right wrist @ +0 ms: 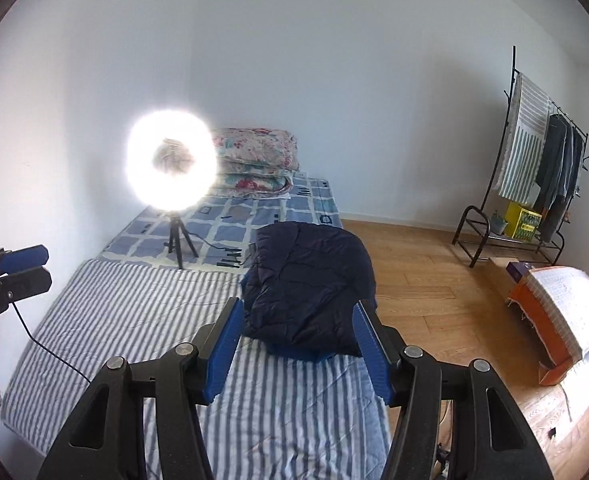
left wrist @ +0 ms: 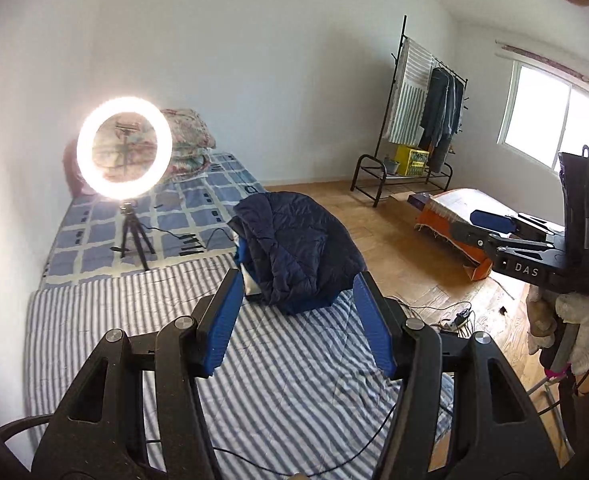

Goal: Fold large clothes
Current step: 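Open both grippers and withdraw them from the jacket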

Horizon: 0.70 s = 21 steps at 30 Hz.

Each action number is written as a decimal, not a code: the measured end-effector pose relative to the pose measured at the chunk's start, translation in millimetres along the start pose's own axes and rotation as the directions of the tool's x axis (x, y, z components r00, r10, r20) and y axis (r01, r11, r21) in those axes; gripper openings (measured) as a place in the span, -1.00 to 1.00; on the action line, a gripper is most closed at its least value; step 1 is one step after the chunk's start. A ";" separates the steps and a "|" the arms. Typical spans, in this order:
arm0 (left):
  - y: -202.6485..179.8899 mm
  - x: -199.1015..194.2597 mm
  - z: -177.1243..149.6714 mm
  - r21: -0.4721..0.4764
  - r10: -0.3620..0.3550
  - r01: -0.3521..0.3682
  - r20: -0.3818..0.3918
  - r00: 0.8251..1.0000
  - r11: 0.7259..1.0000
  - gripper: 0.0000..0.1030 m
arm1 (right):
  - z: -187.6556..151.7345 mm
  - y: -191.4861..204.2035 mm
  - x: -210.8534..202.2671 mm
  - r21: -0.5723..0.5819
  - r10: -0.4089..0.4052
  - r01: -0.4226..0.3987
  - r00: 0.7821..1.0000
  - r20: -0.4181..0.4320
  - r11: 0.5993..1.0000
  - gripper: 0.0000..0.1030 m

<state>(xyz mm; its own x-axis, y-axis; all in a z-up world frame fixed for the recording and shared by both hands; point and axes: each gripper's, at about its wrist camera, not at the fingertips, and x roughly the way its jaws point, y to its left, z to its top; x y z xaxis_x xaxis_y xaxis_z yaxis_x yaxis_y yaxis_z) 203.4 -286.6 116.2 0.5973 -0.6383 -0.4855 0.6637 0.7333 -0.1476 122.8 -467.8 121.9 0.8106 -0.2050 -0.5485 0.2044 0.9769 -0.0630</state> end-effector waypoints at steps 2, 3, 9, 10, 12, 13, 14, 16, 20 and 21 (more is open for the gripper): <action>-1.2 -25.0 -10.3 0.000 0.014 -0.014 0.005 1.000 1.000 0.17 | -9.5 8.9 -19.2 -0.004 0.007 -0.007 1.000 0.013 1.000 0.16; -2.9 -36.8 -16.8 0.007 0.020 -0.020 0.007 1.000 1.000 0.17 | -14.7 14.2 -29.1 -0.011 0.010 -0.010 1.000 0.022 1.000 0.20; -11.4 -87.7 -58.5 0.010 0.039 -0.039 0.001 0.999 0.999 0.17 | -50.9 39.7 -66.1 -0.039 0.031 -0.029 0.999 0.040 0.999 0.32; -12.5 -92.7 -64.5 0.008 0.036 -0.036 0.002 0.999 0.999 0.18 | -59.3 43.1 -72.1 -0.043 0.029 -0.027 0.999 0.044 0.999 0.33; -16.2 -103.2 -79.4 0.021 0.061 -0.061 0.006 0.998 0.998 0.22 | -73.1 47.1 -80.8 -0.038 0.030 -0.028 0.998 0.053 0.999 0.41; -18.0 -107.4 -85.1 0.028 0.069 -0.069 0.006 0.998 0.997 0.29 | -80.9 48.8 -85.3 -0.033 0.032 -0.031 0.998 0.055 0.999 0.43; -20.4 -110.4 -91.8 0.034 0.071 -0.071 0.003 0.997 0.997 0.32 | -87.4 51.0 -89.6 -0.030 0.033 -0.032 0.998 0.057 0.999 0.47; -24.9 -115.3 -102.9 0.035 0.076 -0.076 -0.001 0.997 0.997 0.37 | -99.8 53.9 -96.5 -0.035 0.026 -0.024 0.997 0.066 0.999 0.53; -31.5 -128.2 -120.8 0.027 0.095 -0.096 0.028 0.995 0.995 0.51 | -117.3 57.4 -106.7 -0.036 -0.004 0.007 0.996 0.084 0.999 0.68; -32.9 -132.0 -124.3 0.017 0.098 -0.098 0.042 0.994 0.995 0.61 | -120.9 58.1 -108.6 -0.031 -0.005 0.008 0.996 0.086 0.999 0.71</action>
<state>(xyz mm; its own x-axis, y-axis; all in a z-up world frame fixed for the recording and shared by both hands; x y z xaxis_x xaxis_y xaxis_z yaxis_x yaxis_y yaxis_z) 46.7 -197.4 78.1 0.6778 -0.5730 -0.4607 0.6091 0.7885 -0.0846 -19.6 -381.5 77.0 0.8537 -0.2144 -0.4746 0.1934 0.9767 -0.0934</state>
